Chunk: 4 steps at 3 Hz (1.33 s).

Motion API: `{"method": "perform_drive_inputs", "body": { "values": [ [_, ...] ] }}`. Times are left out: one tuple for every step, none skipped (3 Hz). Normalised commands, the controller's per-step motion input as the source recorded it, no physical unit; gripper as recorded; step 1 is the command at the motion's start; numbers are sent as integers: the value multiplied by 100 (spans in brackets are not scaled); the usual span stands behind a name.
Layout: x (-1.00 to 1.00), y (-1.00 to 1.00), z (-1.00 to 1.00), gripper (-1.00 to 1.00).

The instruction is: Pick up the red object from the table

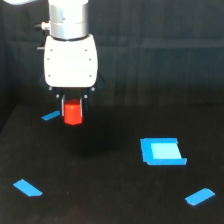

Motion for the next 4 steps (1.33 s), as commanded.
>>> {"method": "perform_drive_inputs", "body": {
  "values": [
    [1, -2, -2, -90],
    [-8, -1, 10, -95],
    [-1, -4, 2, -100],
    [-2, -1, 1, -100]
  ]
}}
